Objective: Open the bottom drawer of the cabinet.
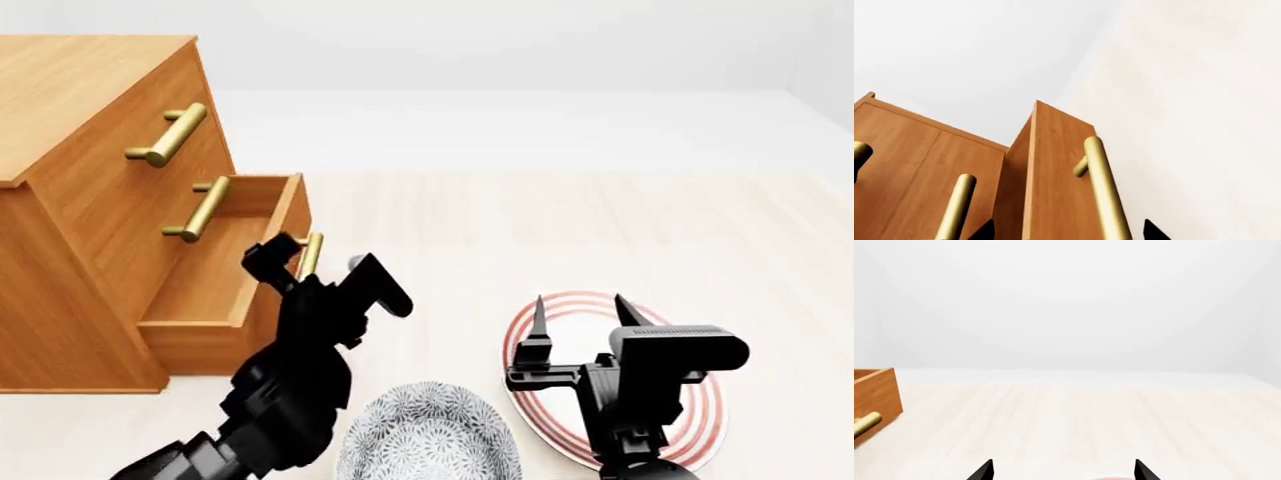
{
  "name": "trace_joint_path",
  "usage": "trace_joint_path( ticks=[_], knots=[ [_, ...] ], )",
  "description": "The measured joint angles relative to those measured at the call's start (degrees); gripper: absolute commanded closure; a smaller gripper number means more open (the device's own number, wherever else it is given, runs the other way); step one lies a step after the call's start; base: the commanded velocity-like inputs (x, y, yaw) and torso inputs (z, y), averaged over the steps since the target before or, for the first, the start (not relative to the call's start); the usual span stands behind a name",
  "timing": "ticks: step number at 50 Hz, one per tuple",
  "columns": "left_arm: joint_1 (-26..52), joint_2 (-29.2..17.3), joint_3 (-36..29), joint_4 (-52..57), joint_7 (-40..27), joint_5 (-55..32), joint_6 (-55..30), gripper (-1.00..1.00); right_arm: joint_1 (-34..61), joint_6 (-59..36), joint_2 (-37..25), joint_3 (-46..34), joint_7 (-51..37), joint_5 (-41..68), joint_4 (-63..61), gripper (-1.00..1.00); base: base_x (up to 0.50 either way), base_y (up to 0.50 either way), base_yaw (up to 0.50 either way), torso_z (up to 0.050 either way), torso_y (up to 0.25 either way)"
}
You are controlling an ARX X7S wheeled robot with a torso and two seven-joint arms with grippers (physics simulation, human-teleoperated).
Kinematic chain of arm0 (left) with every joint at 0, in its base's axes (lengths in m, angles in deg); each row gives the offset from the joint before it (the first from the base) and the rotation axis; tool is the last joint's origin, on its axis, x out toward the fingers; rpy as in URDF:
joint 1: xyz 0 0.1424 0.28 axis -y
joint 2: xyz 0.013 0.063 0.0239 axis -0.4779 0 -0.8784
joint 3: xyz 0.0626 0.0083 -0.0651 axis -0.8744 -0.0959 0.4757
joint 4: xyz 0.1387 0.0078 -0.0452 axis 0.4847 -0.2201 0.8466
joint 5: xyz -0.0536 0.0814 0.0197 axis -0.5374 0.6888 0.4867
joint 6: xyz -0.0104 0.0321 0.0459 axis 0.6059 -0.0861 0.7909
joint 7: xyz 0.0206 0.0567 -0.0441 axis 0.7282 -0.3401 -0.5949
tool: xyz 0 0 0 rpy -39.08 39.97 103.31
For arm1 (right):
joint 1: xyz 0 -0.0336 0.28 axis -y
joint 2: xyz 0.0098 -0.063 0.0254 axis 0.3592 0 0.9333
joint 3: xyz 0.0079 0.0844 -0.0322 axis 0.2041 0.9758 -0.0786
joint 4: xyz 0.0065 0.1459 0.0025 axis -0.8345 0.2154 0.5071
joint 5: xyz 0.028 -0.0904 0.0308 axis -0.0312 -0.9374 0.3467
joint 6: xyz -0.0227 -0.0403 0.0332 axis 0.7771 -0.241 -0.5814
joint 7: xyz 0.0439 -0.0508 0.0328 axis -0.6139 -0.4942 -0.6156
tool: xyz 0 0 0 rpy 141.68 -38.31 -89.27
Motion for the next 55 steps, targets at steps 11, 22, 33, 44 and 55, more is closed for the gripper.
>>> trace_joint_path(
  ticks=[11,22,33,44,55],
  knots=[
    [-0.7,-0.9,9.6,13.0,0.1,-5.1,-2.6,-1.00,0.1,0.2,-0.2,-0.3,-0.1,0.2,0.4,-1.00,0.00,0.00,0.00,0.000,0.000],
    [1.5,0.8,23.9,22.3,0.0,-11.7,-9.6,-1.00,0.3,0.3,-0.4,-0.5,-0.3,0.4,0.3,-1.00,0.00,0.00,0.00,0.000,0.000],
    [5.4,3.5,34.0,15.4,-0.1,-15.8,-13.2,-1.00,0.3,0.3,-0.8,-0.6,-0.6,0.7,-0.1,-1.00,0.00,0.00,0.00,0.000,0.000],
    [8.8,5.1,39.4,7.1,-0.6,-18.0,-17.8,-1.00,0.4,0.6,-0.9,-0.7,-0.8,1.0,0.1,-1.00,0.00,0.00,0.00,0.000,0.000],
    [10.7,5.7,42.2,0.2,0.1,-19.7,-19.6,-1.00,0.4,0.8,-1.0,-1.0,-1.0,1.2,0.4,-1.00,0.00,0.00,0.00,0.000,0.000]
  ],
)
